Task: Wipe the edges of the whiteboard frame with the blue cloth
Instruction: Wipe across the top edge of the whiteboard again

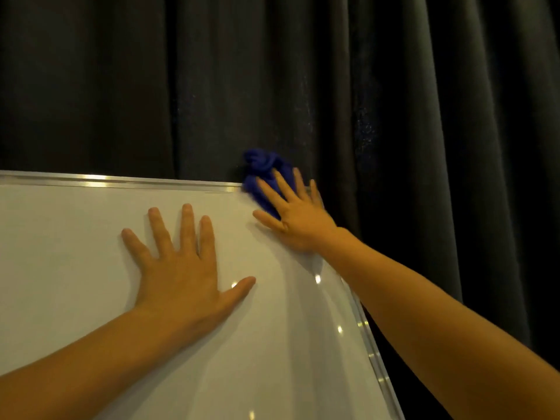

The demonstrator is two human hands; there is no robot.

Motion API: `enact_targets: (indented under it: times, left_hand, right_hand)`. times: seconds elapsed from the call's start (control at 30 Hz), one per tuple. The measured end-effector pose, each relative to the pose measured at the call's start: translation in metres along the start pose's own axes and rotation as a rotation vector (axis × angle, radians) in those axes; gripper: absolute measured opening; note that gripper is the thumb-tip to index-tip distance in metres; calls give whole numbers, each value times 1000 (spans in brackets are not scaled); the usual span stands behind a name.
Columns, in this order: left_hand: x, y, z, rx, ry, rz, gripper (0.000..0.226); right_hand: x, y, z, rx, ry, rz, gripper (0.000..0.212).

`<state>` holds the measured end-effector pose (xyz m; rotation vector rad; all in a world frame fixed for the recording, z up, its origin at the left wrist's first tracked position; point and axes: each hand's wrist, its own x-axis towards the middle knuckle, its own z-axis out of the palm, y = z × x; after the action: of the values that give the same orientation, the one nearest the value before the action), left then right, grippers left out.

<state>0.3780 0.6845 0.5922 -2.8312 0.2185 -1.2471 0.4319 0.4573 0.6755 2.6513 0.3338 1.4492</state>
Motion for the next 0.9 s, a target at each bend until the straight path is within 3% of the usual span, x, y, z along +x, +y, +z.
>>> enact_targets:
  times: [0.13, 0.27, 0.43, 0.67, 0.8, 0.9]
  left_hand:
    - [-5, 0, 8, -35, 41, 94, 104]
    - [-14, 14, 22, -49, 112, 153, 105]
    - [-36, 57, 48, -45, 158, 361, 107]
    - [-39, 92, 47, -61, 136, 402, 111]
    - [-48, 96, 49, -160, 142, 634, 103]
    - [-65, 105, 55, -145, 100, 807, 95]
  right_hand:
    - [-15, 35, 2, 112, -44, 300, 73]
    - [-28, 20, 10, 236, 30, 405, 73]
    - [-88, -8, 16, 169, -81, 540, 84]
    - [-184, -28, 7, -54, -250, 520, 87]
    - [-213, -33, -14, -252, -306, 434, 80]
    - [-230, -40, -32, -218, -389, 419, 62]
